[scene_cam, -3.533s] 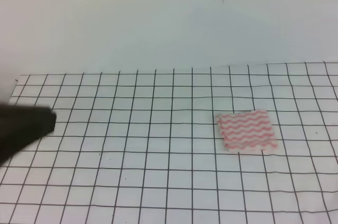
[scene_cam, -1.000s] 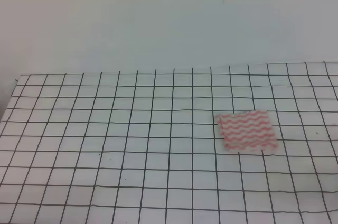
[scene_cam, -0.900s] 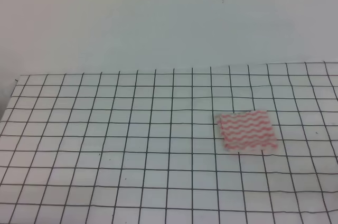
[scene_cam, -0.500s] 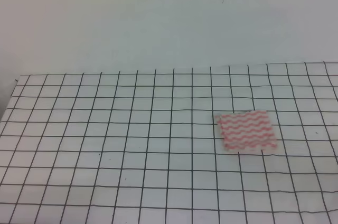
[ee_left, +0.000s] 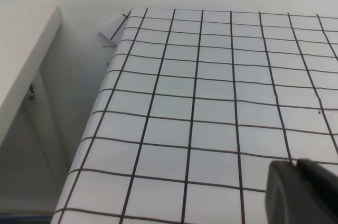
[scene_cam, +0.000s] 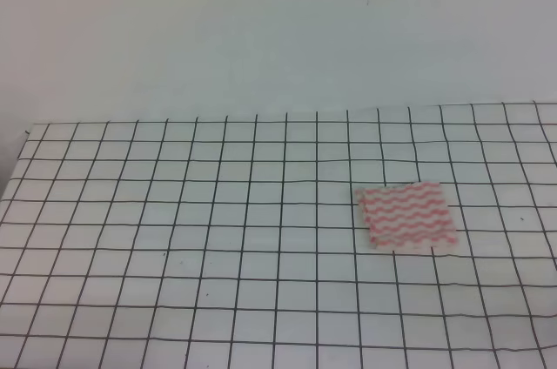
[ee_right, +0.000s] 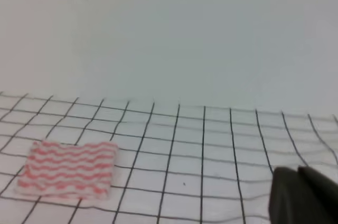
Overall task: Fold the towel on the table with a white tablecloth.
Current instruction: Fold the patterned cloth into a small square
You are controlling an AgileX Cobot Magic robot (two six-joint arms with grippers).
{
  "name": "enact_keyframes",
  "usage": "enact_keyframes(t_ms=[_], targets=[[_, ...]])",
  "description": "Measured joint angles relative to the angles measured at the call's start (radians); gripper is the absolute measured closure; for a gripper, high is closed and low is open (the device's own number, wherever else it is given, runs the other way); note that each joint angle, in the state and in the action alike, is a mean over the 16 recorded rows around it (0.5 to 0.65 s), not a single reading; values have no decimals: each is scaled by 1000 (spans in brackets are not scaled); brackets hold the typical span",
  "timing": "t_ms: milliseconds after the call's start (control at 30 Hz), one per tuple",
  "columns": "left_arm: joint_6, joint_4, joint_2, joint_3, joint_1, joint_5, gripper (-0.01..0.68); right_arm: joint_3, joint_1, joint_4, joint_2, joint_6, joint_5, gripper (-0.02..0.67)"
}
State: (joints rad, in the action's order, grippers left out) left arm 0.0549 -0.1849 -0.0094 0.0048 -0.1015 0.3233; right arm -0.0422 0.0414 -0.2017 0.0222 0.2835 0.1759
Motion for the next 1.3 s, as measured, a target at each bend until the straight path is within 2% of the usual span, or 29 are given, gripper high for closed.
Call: enact_keyframes(t_ms=[233,333,600,1300], targets=[[0,1,0,0,0,0,675,58,0,194,0,-249,39,652],[0,1,0,0,0,0,675,69,0,252,1,-309,68,652],[0,1,0,0,0,0,675,77,0,252,3,-306,136,652],[0,1,0,0,0,-1,675,76,-2,252,4,-300,142,652]])
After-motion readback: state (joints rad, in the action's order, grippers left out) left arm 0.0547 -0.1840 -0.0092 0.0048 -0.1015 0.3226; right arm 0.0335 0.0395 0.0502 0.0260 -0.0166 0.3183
